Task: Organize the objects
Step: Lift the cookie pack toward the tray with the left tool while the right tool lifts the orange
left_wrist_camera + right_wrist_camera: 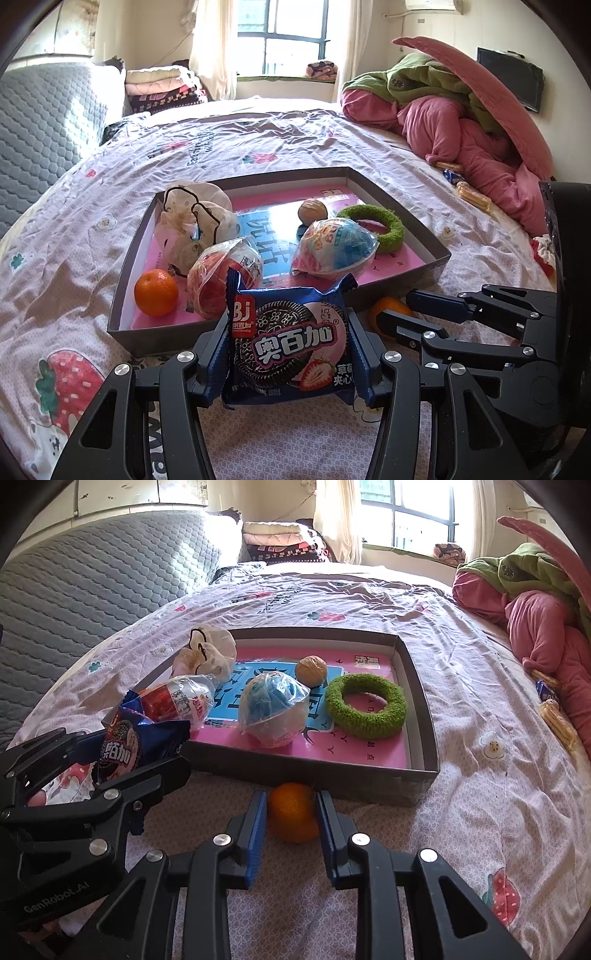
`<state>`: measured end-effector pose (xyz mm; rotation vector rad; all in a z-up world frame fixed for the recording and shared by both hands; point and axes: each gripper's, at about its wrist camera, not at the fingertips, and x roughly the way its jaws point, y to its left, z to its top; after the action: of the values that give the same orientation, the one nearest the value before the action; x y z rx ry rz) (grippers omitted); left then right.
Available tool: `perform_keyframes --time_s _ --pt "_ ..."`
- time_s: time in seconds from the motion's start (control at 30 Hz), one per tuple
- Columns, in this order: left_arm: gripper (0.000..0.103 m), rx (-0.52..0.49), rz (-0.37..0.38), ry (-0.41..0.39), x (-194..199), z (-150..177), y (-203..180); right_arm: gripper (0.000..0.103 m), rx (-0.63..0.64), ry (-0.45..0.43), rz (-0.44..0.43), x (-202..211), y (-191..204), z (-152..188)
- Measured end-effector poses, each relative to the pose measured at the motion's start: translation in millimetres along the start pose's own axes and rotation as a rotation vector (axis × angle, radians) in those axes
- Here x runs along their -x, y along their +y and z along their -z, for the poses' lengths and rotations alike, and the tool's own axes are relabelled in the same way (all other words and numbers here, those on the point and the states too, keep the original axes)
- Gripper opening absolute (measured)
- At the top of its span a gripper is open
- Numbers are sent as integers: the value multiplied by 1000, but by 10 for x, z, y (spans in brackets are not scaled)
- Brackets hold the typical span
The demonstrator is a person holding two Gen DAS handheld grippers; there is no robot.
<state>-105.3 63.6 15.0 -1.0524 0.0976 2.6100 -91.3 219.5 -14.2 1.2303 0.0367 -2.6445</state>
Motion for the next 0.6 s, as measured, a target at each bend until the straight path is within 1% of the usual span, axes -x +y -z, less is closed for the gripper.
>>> perform_keyframes --time_s 0.13,0.4,0.47,0.6 --pt "56 9 4 3 -4 -7 19 39 -44 35 -28 -72 -70 5" --pt "56 17 5 -2 3 -22 22 38 -21 31 -18 -72 -16 0" --pt "56 21 6 -7 13 -31 24 38 1 21 -6 -44 21 -10" --pt "56 34 13 -20 51 -60 39 37 6 2 -9 7 53 -30"
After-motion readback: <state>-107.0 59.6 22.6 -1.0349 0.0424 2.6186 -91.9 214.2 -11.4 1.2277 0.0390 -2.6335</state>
